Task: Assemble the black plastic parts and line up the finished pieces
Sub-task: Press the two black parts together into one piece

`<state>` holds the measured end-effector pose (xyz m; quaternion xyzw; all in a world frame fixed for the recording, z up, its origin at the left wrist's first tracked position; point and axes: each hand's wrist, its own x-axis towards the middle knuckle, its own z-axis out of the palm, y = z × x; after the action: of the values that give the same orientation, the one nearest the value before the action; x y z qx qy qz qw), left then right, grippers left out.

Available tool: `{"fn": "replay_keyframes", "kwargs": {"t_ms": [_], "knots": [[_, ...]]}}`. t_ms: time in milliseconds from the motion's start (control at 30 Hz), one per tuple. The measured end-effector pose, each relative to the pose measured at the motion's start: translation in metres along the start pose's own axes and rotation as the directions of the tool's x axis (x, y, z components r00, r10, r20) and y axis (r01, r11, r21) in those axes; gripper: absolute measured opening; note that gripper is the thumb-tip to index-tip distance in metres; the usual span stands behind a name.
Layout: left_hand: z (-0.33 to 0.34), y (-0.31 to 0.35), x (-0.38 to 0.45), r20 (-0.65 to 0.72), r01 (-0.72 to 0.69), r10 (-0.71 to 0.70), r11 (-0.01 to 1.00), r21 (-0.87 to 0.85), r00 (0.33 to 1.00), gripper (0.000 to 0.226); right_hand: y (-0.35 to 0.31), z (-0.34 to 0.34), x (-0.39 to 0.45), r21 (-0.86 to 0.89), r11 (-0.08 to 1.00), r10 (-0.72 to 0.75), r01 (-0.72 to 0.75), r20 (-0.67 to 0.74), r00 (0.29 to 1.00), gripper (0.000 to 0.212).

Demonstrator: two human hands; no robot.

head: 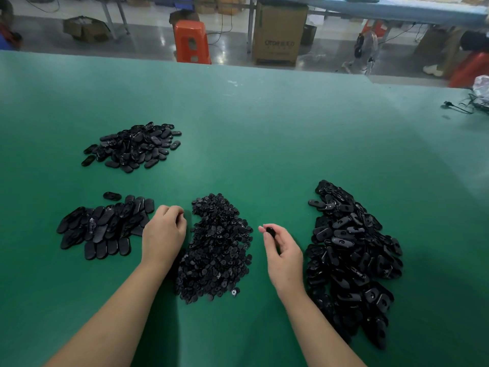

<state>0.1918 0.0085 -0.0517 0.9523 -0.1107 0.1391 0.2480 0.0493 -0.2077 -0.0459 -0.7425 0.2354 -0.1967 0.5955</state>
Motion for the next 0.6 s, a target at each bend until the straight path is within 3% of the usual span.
{"fn": "replay_keyframes", "kwargs": {"t_ms": [267,533,600], "knots": [[-0.0015,0.0002,0.0,0.01,0.016,-0.016,1.0,-0.002,1.0,0.009,-0.0019,-0.002,-0.0005,-0.067,0.997,-0.029,0.031,0.023,0.999,0.016],[-0.0018,-0.0025,0.0022,0.014,0.058,-0.057,0.994,-0.088,0.998,0.01,-0.0027,-0.0013,0.0035,0.103,0.992,0.065,-0.068,0.038,0.997,0.008],[-0.0016,-0.0044,0.0033,0.017,0.068,-0.066,0.989,-0.13,0.998,0.012,-0.0028,0.0,0.0037,0.108,0.992,0.066,-0.069,0.035,0.997,0.015]]}}
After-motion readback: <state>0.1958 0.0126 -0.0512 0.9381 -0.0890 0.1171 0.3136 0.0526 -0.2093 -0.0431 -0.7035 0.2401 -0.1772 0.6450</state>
